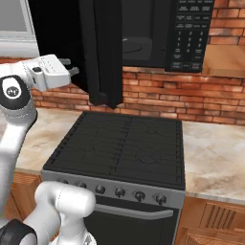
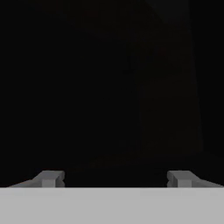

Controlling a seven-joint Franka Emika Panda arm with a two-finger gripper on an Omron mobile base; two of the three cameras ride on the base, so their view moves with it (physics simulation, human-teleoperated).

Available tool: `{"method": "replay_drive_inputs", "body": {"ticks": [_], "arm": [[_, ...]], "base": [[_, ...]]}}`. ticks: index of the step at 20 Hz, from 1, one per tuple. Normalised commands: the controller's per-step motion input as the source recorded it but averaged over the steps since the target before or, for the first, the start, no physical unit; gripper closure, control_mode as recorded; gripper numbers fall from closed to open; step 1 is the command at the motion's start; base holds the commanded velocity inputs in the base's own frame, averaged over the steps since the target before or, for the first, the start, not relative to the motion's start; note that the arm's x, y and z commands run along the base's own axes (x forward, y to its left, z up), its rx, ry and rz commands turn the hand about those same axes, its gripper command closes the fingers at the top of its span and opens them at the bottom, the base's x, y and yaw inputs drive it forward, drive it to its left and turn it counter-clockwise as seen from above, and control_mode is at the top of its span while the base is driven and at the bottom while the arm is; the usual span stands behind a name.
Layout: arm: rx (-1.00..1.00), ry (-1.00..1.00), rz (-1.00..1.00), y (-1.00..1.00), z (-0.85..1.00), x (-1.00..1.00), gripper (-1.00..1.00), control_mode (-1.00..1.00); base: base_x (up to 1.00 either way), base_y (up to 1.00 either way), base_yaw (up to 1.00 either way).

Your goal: Close the microwave door.

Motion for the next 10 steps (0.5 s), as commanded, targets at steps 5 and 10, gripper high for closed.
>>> {"method": "replay_drive_inputs", "body": {"ticks": [5, 10], "arm": [[0.04, 0.00, 0.35, -0.55, 0.00, 0.57, -1.00, -1.00], [0.00, 0.07, 0.32, -0.19, 0.20, 0.33, -1.00, -1.00]], "base": [[0.00, 0.00, 0.00], [0.00, 0.00, 0.00]]}}
